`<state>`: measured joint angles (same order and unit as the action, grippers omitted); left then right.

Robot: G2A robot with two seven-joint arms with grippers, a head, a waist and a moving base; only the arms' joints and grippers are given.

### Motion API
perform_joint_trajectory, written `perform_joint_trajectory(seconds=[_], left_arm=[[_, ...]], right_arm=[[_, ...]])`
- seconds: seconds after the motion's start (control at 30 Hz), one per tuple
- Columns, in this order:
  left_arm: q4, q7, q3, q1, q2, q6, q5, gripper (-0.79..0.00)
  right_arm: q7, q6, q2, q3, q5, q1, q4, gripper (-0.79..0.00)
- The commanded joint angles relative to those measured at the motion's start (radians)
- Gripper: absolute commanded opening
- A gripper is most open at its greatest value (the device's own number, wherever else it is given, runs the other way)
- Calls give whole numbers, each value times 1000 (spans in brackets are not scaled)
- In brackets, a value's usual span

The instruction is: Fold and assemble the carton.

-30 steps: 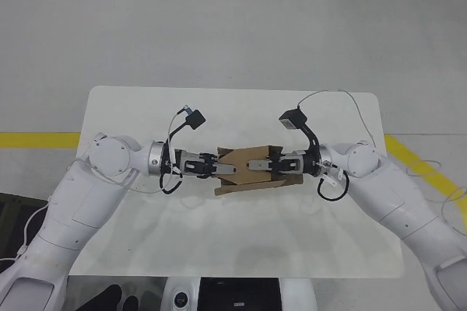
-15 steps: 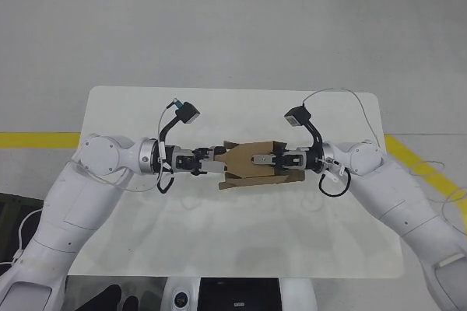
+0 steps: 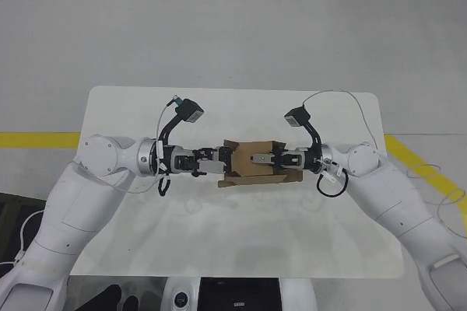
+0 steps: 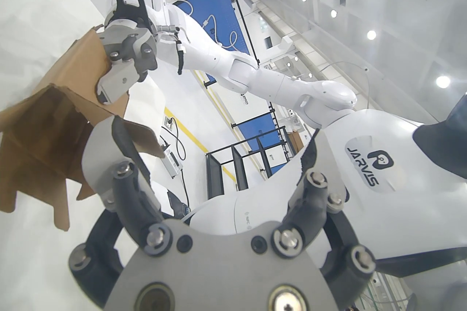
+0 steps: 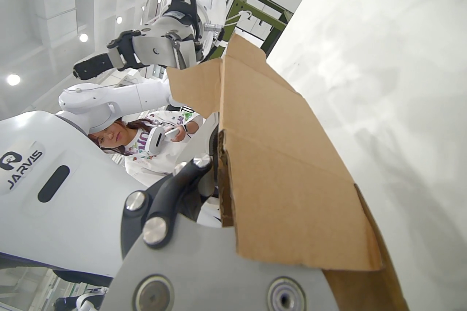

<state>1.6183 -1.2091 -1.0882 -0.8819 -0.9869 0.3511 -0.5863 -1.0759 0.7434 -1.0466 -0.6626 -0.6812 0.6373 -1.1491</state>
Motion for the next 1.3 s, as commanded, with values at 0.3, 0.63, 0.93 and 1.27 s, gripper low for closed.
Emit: perform_joint_trajectory(seconds=[0.3, 0.63, 0.93, 1.27], left_arm=[[-28, 61, 68, 51, -23, -35, 77, 0], [-28, 107, 65, 62, -30, -45, 117, 0], [-39, 122, -35, 6, -11, -43, 120, 0], [-36, 131, -40, -6, -12, -65, 148, 0]], right_arm=[[-13, -12, -21, -18, 26, 2, -19, -785], [-18, -19, -30, -48, 47, 17, -17, -785], [-27, -26, -14, -119, 61, 54, -28, -785], [-66, -66, -13, -138, 70, 91, -98, -785]])
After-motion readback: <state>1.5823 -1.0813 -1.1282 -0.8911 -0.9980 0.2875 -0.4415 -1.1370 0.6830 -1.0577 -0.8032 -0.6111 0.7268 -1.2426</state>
